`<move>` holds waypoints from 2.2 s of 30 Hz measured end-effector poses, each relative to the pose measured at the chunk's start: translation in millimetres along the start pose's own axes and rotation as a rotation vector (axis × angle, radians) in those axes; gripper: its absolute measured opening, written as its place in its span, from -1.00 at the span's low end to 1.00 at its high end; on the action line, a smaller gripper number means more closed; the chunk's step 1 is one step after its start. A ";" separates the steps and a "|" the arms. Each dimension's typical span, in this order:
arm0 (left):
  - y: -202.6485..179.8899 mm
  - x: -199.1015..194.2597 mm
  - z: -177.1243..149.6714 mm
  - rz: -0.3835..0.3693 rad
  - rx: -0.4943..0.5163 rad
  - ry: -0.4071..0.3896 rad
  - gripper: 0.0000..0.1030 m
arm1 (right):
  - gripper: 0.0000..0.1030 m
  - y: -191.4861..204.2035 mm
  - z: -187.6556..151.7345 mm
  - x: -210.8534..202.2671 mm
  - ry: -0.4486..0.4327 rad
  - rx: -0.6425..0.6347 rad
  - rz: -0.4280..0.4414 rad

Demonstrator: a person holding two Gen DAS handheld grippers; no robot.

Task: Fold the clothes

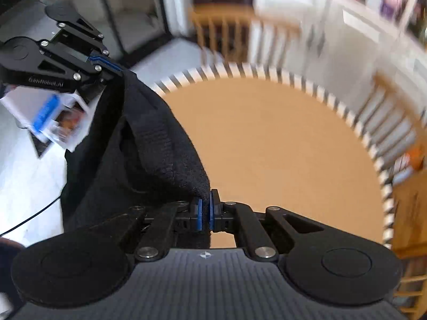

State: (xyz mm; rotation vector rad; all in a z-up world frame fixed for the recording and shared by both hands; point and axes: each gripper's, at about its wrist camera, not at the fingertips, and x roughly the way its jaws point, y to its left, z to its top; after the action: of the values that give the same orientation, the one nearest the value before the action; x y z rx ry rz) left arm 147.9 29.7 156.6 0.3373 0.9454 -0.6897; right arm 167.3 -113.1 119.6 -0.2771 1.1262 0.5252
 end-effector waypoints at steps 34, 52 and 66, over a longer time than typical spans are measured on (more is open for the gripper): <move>122.8 243.5 39.5 0.192 0.036 -0.057 -0.42 | -0.23 -136.1 26.1 204.4 -0.076 0.207 -0.384; 12.3 238.9 -78.1 0.275 0.151 -0.100 -0.13 | -0.84 -26.1 -18.7 225.3 -0.128 0.152 -0.325; 97.8 209.2 -61.7 0.327 0.014 -0.101 -0.93 | -0.93 -106.7 -34.2 168.8 -0.117 0.220 -0.475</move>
State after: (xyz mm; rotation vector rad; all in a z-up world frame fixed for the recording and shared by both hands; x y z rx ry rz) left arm 257.8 54.1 -54.3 0.4536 0.7673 -0.4100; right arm 252.4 -175.7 -53.3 -0.3060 0.9530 -0.0037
